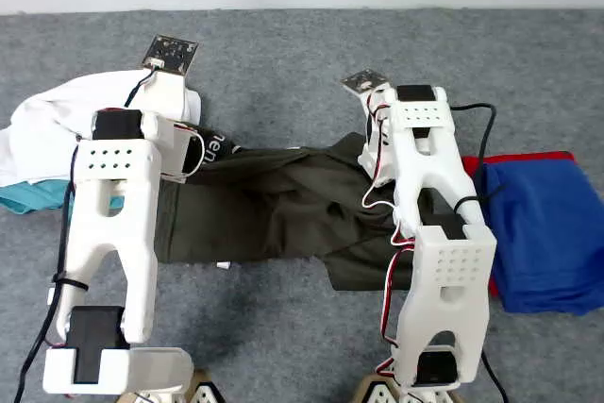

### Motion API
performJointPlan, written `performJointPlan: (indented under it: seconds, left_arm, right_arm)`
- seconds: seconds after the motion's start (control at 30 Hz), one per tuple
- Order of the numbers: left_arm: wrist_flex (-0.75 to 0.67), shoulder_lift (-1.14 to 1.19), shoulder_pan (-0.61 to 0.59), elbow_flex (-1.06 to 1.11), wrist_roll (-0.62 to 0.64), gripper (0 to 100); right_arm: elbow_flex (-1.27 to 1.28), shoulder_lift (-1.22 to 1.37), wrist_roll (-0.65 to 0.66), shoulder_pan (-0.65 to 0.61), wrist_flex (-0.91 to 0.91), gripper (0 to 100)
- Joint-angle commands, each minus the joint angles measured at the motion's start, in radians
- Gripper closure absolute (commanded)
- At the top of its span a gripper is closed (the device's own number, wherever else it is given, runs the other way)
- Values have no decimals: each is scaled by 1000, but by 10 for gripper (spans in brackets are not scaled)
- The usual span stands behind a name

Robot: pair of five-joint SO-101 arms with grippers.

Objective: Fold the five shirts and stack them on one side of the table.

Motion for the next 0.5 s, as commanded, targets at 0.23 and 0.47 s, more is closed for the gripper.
performJointPlan:
  seconds: [0.23, 0.47]
  left_arm:
    - [-40, -3, 11, 16, 2, 987]
    - [-187, -6, 26, 176, 3, 987]
  right_arm:
    - [-77, -228, 14, 1, 50, 988]
    - [-77, -472, 12, -13, 50, 989]
